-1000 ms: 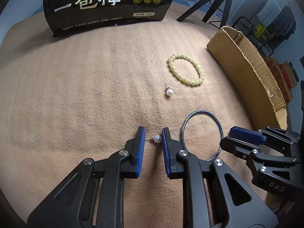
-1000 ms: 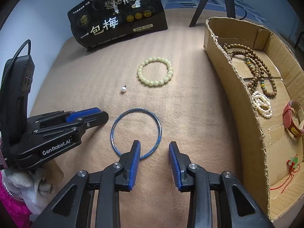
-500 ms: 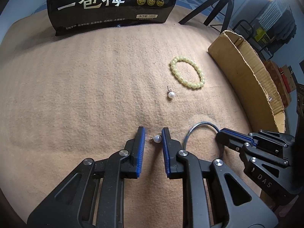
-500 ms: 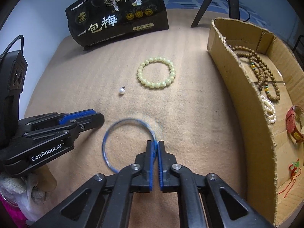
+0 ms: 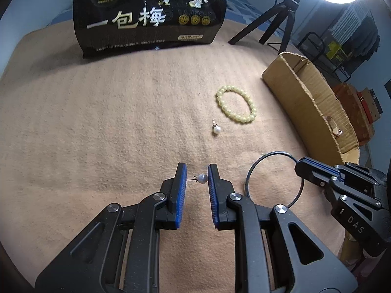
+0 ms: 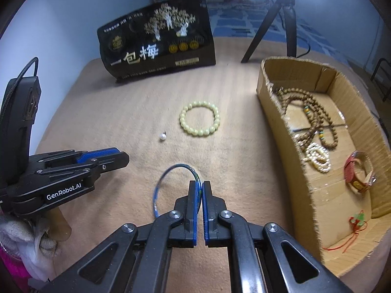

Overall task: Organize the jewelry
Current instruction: 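Carry the earring with the left tool while the right tool carries the bangle over the box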

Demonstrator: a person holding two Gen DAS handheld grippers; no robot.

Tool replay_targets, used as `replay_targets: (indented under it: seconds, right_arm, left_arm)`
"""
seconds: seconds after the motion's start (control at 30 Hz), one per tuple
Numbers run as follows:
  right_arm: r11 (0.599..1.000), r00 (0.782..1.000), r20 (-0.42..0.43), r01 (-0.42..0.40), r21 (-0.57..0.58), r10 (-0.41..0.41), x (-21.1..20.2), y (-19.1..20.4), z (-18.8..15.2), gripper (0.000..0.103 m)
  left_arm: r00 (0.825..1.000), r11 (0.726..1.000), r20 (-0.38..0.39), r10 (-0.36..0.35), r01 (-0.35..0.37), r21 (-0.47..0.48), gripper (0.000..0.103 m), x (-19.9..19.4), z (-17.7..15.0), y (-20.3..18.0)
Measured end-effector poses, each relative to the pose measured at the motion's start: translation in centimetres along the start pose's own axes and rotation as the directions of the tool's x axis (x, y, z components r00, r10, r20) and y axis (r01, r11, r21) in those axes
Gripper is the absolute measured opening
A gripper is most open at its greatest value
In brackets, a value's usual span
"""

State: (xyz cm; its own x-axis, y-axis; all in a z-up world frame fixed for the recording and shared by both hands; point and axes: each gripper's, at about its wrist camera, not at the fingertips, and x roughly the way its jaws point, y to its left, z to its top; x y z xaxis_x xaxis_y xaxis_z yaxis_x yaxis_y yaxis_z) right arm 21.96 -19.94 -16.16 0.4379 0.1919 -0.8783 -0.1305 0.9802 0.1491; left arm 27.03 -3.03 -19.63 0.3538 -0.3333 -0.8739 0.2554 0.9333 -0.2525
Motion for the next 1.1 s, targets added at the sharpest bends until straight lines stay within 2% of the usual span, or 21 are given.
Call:
replay_targets:
  seconds: [0.5,0.83,1.1]
  right_arm:
    - [0.999,0.992,0.125,0.030,-0.020,-0.027,-5.8,-1.2,0.4,0.000]
    - [0.997,0.977,0.200,0.066,0.039,-0.073,-10.3,-5.4,-0.1,0.000]
    - [0.988,0.962,0.231,0.125,0.090,-0.143,-13.0,-9.4,-1.0,0.000]
  left_arm:
    - [0.998,0.999,0.059,-0.034,0.032,0.031,0.016,-3.8,0.7,-2.8]
    - [0.992,0.993,0.093,-0.086,0.078,0.084,0.016,-5.3,1.1,-7.0]
    - [0.987,0.983,0.091,-0.132,0.119,0.137,0.016,-5.2,1.3,-11.3]
